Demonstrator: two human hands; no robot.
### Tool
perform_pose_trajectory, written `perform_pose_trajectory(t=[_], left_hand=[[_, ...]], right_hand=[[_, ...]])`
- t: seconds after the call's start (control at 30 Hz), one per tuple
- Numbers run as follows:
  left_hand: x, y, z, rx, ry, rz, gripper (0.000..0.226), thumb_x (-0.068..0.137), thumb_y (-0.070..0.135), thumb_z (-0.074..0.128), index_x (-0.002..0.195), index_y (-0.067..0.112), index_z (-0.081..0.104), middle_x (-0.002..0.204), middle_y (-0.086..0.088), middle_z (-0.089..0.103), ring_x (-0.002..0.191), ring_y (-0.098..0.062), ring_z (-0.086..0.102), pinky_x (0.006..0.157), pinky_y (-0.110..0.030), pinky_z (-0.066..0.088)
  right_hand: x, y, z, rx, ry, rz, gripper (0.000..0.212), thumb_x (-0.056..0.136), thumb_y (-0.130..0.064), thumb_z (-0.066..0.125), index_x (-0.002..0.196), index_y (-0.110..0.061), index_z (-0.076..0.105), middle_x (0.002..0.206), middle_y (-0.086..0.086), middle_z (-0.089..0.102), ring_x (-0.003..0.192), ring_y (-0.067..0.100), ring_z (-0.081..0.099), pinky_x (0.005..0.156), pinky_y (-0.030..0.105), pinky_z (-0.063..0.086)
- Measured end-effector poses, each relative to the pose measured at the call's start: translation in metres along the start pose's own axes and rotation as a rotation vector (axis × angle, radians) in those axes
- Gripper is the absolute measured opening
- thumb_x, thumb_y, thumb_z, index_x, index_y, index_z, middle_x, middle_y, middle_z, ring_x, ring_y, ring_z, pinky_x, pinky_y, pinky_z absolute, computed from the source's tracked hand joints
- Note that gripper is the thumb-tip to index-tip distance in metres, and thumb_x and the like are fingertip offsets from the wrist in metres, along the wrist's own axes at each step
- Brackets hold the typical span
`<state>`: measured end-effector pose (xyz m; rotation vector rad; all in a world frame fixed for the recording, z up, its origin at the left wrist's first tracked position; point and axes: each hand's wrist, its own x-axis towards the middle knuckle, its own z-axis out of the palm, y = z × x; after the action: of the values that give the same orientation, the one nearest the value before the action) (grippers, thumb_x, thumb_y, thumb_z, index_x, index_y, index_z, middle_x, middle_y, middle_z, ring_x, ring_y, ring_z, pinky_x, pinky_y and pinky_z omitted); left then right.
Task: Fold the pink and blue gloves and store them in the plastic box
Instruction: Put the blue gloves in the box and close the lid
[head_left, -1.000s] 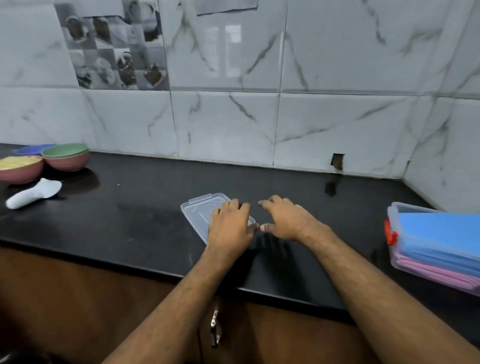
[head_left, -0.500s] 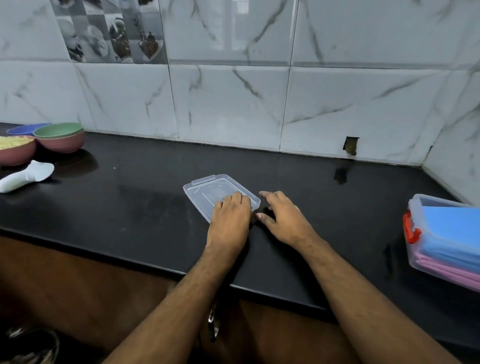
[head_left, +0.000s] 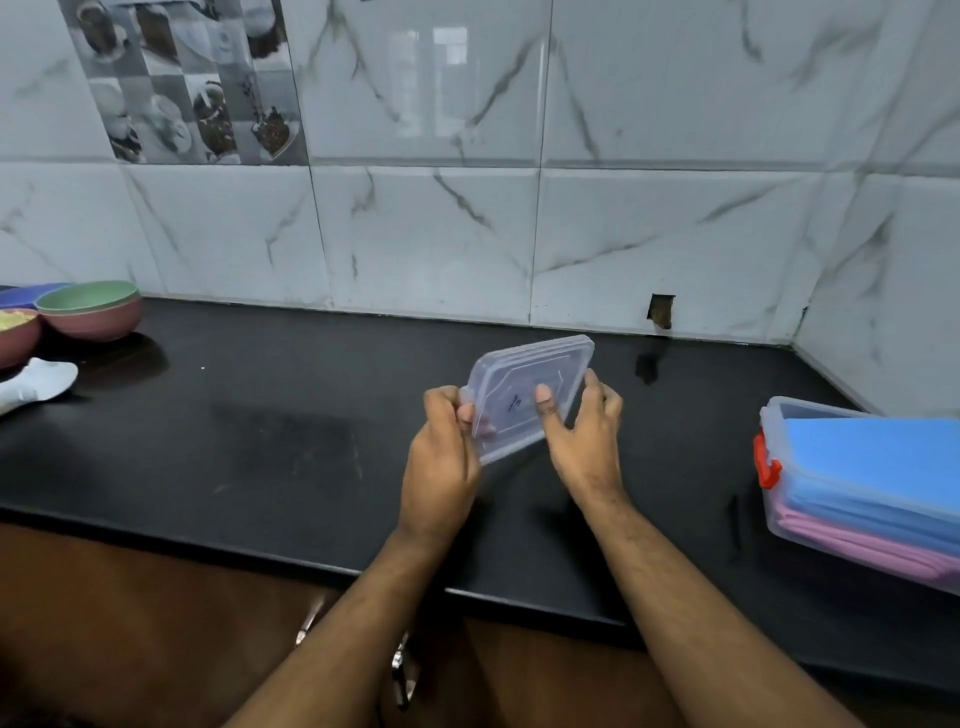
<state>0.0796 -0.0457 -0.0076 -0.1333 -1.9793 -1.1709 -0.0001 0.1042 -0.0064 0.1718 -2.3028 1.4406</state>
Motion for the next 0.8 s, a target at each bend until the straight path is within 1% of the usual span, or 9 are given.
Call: perform_pose_trajectory(t=[0.13,0.23,0.3,0.4,0.47,0.53,0.6,0.73,0.8], left_hand=[[0.006,-0.006,0.018,-0.145,0.061,-0.165,0.024,0.111,0.041,0.034,0.101,0.021,0.042,0.080,0.001,0.075,0.068,-0.014,0.077,0.063,-0.036,0.059],[0.011,-0.015,0.025,-0.245,0.099,-0.390,0.025,0.112,0.037,0.033,0.104,0.016,0.044,0.083,-0.004,0.073,0.065,-0.030,0.077,0.067,-0.047,0.061],[0.014,-0.018,0.026,-0.256,0.104,-0.467,0.030,0.112,0.041,0.033,0.107,0.014,0.045,0.083,-0.004,0.071,0.067,-0.031,0.076,0.071,-0.047,0.060],[0.014,-0.016,0.028,-0.169,0.028,-0.453,0.043,0.107,0.054,0.033,0.115,0.013,0.044,0.103,-0.006,0.069,0.096,-0.030,0.070,0.081,-0.041,0.052],[0.013,-0.015,0.030,-0.122,-0.024,-0.363,0.042,0.105,0.053,0.042,0.122,0.014,0.044,0.119,-0.007,0.063,0.111,-0.026,0.062,0.090,-0.036,0.049],[0.011,-0.009,0.035,-0.121,-0.036,-0.316,0.040,0.104,0.049,0.050,0.126,0.016,0.045,0.125,-0.006,0.057,0.116,-0.023,0.058,0.100,-0.039,0.049],[0.010,0.002,0.046,-0.198,-0.001,-0.377,0.033,0.104,0.048,0.051,0.124,0.022,0.048,0.125,-0.004,0.059,0.115,-0.023,0.060,0.102,-0.041,0.050],[0.013,0.038,0.078,-0.388,-0.036,-0.428,0.043,0.103,0.052,0.049,0.132,0.022,0.053,0.132,-0.005,0.063,0.121,-0.024,0.062,0.106,-0.044,0.051],[0.018,0.060,0.097,-0.432,-0.084,-0.398,0.048,0.100,0.055,0.049,0.135,0.021,0.054,0.135,-0.005,0.063,0.123,-0.024,0.063,0.108,-0.049,0.050]], right_hand=[[-0.005,0.004,-0.015,0.071,0.018,0.147,0.098,0.088,-0.079,0.038,0.161,-0.017,0.020,0.165,0.004,0.029,0.149,0.025,0.032,0.120,0.052,0.031],[-0.005,0.011,-0.026,0.100,0.086,0.201,0.076,0.094,-0.062,0.054,0.153,-0.017,0.035,0.150,-0.001,0.044,0.134,0.023,0.049,0.113,0.051,0.040],[-0.008,0.012,-0.031,0.141,0.100,0.168,0.062,0.095,-0.044,0.064,0.147,-0.019,0.043,0.136,-0.005,0.044,0.119,0.017,0.057,0.106,0.043,0.048],[-0.015,0.008,-0.038,0.141,0.115,0.078,0.059,0.095,-0.028,0.068,0.148,-0.022,0.042,0.133,-0.005,0.043,0.115,0.014,0.059,0.097,0.030,0.052],[-0.022,0.003,-0.045,0.121,0.150,0.012,0.060,0.096,-0.025,0.067,0.150,-0.022,0.041,0.136,-0.002,0.046,0.121,0.016,0.057,0.100,0.032,0.052],[-0.030,-0.004,-0.056,0.035,0.195,-0.064,0.062,0.097,-0.028,0.066,0.153,-0.022,0.038,0.139,-0.001,0.049,0.124,0.017,0.056,0.101,0.039,0.053],[-0.035,-0.011,-0.072,-0.067,0.252,-0.125,0.064,0.098,-0.032,0.064,0.155,-0.022,0.036,0.146,-0.001,0.050,0.128,0.019,0.055,0.103,0.037,0.050],[-0.037,-0.025,-0.114,-0.067,0.349,-0.196,0.062,0.101,-0.027,0.060,0.158,-0.022,0.035,0.149,-0.009,0.049,0.128,-0.003,0.040,0.107,0.014,0.036],[-0.035,-0.031,-0.140,-0.063,0.382,-0.241,0.063,0.101,-0.022,0.060,0.158,-0.018,0.034,0.157,-0.004,0.044,0.133,-0.005,0.033,0.108,0.006,0.027]])
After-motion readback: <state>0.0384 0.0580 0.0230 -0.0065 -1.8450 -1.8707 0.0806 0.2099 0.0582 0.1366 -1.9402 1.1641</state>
